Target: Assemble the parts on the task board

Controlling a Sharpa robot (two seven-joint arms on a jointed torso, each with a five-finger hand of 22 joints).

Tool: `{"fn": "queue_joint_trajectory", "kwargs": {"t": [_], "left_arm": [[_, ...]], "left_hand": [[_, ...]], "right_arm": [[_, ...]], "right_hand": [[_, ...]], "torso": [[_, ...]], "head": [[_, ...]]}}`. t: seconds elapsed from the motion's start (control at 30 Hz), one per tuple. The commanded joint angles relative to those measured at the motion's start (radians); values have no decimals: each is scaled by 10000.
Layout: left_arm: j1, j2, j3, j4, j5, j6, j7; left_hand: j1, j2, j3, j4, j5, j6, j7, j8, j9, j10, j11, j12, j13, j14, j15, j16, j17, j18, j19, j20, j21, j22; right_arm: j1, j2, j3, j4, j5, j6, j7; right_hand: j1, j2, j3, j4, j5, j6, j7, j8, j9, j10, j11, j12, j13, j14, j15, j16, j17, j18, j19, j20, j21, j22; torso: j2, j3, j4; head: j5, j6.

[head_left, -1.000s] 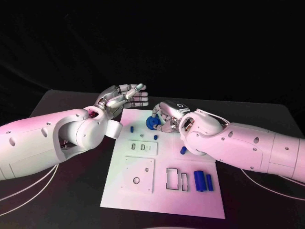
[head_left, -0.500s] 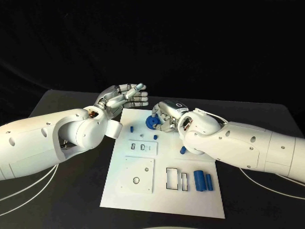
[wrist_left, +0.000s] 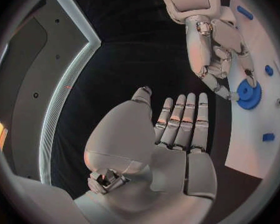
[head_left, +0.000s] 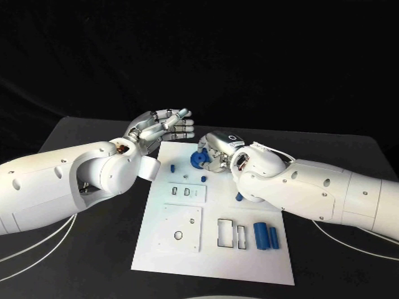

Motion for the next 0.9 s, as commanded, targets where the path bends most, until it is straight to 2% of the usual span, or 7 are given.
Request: {"fn": "queue_joint_trajectory", "kwargs": {"t": [0.03, 0.13, 0.23, 0.33, 0.57, 0.73, 0.9], "left_arm": [[10, 22, 9, 19, -36, 75, 126], [10, 22, 9, 19, -36, 75, 124], [10, 20, 9, 19, -36, 76, 123], [10, 16, 9, 17, -36, 77, 122], [7, -4, 8, -15, -36, 84, 122], [6, -9, 8, -37, -36, 87, 128], [4, 2, 7, -54, -36, 101, 140]], "left_hand": [[-8, 40, 59, -15, -49, -96, 1043, 48, 14, -64, -20, 46, 8, -66, 28, 32, 16, -154, 11, -31, -49, -14], [-8, 40, 59, -15, -49, -96, 1043, 48, 14, -64, -20, 46, 8, -66, 28, 32, 16, -154, 11, -31, -49, -14], [-8, 40, 59, -15, -49, -96, 1043, 48, 14, -64, -20, 46, 8, -66, 28, 32, 16, -154, 11, -31, -49, -14], [-8, 40, 59, -15, -49, -96, 1043, 48, 14, -64, -20, 46, 8, -66, 28, 32, 16, -154, 11, -31, -49, -14], [-8, 40, 59, -15, -49, -96, 1043, 48, 14, -64, -20, 46, 8, -66, 28, 32, 16, -154, 11, -31, -49, -14], [-8, 40, 59, -15, -49, -96, 1043, 48, 14, -64, -20, 46, 8, -66, 28, 32, 16, -154, 11, -31, -49, -14], [-8, 40, 59, -15, -49, -96, 1043, 48, 14, -64, -20, 46, 8, -66, 28, 32, 16, -154, 11, -31, -49, -14]], "right_arm": [[-26, 52, -2, -5, -201, 4, -55], [-41, 81, -2, -27, -190, 42, -17], [-48, 90, -2, -51, -151, 63, 35], [-52, 45, -2, -29, -119, 70, 63], [-55, -420, -2, 431, -33, -32, 102], [-55, -769, -2, 821, -2, -126, 82], [-30, -1337, 8, 1371, 99, -247, 23]], "right_hand": [[-52, 28, 75, 11, 15, -7, -95, -60, -1, -32, 80, -52, 950, 1058, 0, 40, 2628, -135, -18, 39, -83, -22], [-153, -64, 115, 20, -50, -193, -22, -205, -90, -112, 142, -115, 864, 1058, 51, 40, 2628, -126, -49, 80, -138, -58], [-289, -202, 128, 19, -159, -936, 184, -687, -395, -248, 325, -218, 720, 1058, 203, 40, 2628, -116, -99, 200, -231, -116], [-428, -272, -152, 71, -41, -1321, 289, -890, -609, -335, 434, -267, 643, 1058, 308, 40, 2628, -102, -124, 308, -282, -132], [-486, -244, -533, 154, 188, -1288, 299, -836, -710, -342, 451, -257, 649, 1058, 334, 40, 2628, -93, -123, 355, -299, -116], [-469, -185, -613, 181, 267, -1161, 279, -748, -728, -317, 436, -237, 676, 1058, 325, 40, 2628, -98, -100, 356, -274, -75], [-475, -144, -649, 213, 308, -1033, 253, -664, -735, -280, 415, -209, 712, 1058, 311, 40, 2628, -104, -73, 347, -245, -31]], "torso": [[-3, -4, 12], [1, -3, 2], [-5, -2, -4], [-5, 0, -2], [-6, 15, -29], [-11, 13, -39], [-25, 17, -3]], "head": [[-14, -4], [-9, -5], [5, -3], [5, 0], [93, -40], [59, -29], [-8, 19]]}}
